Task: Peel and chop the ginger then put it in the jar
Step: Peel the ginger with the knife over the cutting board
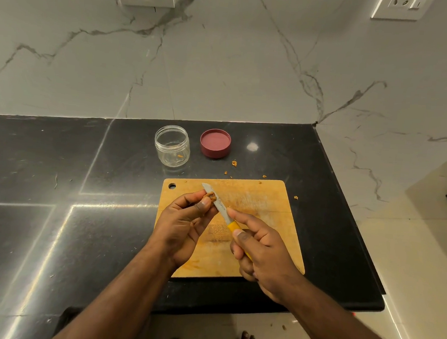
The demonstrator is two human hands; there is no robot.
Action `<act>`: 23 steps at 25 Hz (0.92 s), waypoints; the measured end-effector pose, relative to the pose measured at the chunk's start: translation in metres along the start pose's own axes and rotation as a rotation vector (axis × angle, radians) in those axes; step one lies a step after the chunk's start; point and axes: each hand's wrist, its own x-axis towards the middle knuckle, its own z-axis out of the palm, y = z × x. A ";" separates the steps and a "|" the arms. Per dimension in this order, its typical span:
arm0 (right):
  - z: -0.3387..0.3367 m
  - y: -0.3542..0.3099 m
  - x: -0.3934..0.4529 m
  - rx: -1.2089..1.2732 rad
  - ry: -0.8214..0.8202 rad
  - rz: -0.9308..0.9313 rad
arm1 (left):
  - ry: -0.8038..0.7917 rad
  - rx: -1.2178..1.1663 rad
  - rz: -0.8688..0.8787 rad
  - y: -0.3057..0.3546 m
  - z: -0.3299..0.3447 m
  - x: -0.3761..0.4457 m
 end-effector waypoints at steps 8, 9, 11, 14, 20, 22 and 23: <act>0.002 0.000 0.003 -0.008 -0.063 -0.001 | -0.014 0.027 -0.044 0.004 -0.006 0.004; 0.002 0.000 0.003 -0.003 -0.066 0.013 | -0.006 0.032 -0.034 0.002 -0.007 0.005; 0.000 -0.003 0.006 0.034 -0.068 0.071 | 0.006 0.031 -0.003 -0.003 -0.006 0.006; -0.005 -0.007 0.010 0.243 -0.088 0.162 | 0.013 0.058 0.028 -0.005 -0.005 0.011; -0.024 -0.009 0.013 0.318 0.040 0.153 | 0.011 0.078 -0.066 0.000 -0.015 0.016; -0.039 -0.013 0.018 -0.053 0.203 0.031 | 0.006 0.083 -0.092 0.000 -0.017 0.017; -0.047 -0.013 0.020 -0.330 0.294 -0.053 | 0.010 0.083 -0.100 0.000 -0.017 0.018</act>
